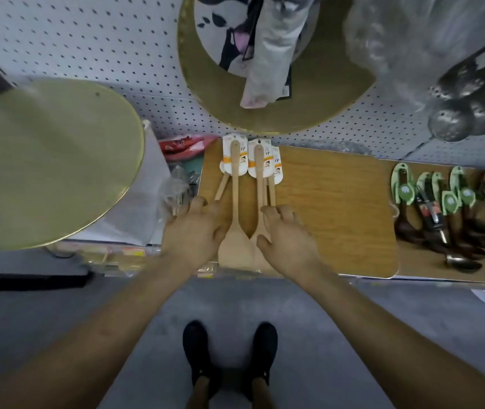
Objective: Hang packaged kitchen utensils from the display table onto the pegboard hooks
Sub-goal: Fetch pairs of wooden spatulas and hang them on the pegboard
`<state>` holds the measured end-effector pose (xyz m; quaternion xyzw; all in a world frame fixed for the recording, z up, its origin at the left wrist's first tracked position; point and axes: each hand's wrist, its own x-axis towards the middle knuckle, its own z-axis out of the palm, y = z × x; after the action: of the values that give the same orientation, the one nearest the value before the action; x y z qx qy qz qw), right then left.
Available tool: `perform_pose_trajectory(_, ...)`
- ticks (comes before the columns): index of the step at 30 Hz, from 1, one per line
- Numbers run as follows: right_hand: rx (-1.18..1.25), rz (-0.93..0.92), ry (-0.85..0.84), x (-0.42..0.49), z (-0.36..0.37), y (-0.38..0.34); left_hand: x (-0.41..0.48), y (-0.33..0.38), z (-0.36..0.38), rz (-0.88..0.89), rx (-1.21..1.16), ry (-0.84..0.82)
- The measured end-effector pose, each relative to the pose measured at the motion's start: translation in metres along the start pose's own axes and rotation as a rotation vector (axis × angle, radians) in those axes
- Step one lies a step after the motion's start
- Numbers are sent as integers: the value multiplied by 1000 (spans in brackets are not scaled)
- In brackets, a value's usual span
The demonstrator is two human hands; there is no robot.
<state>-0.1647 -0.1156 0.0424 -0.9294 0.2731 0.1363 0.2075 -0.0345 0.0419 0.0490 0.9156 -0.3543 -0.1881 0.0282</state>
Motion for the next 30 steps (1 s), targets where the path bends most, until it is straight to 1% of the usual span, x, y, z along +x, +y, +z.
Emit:
perform_pose_trajectory(2,33,17,-8,31,19,10,29,-4,21,15,-52,3)
perform_pose_trajectory(4,136,80,-11,61,32,20,57,-4,46,60,-108,2)
perform_pose_trajectory(6,177,97,-7,86,46,27,80,-4,73,117,-141,-7)
perform_pose_trajectory(8,154,98,5,106,61,32,101,-4,96,150,-160,-19)
perform_pose_trajectory(12,54,76,57,136,85,39,139,-5,126,131,-199,6)
perform_pose_trajectory(15,-27,45,132,154,94,42,160,-5,134,124,-249,65)
perform_pose_trajectory(18,-28,33,175,164,95,42,168,-2,131,138,-365,110)
perform_pose_trajectory(21,79,74,186,169,92,45,174,1,129,111,-469,140)
perform_pose_trajectory(26,346,151,179,169,78,58,178,-3,124,-27,-639,98)
perform_pose_trajectory(30,513,170,200,153,68,69,166,-6,119,-46,-814,36)
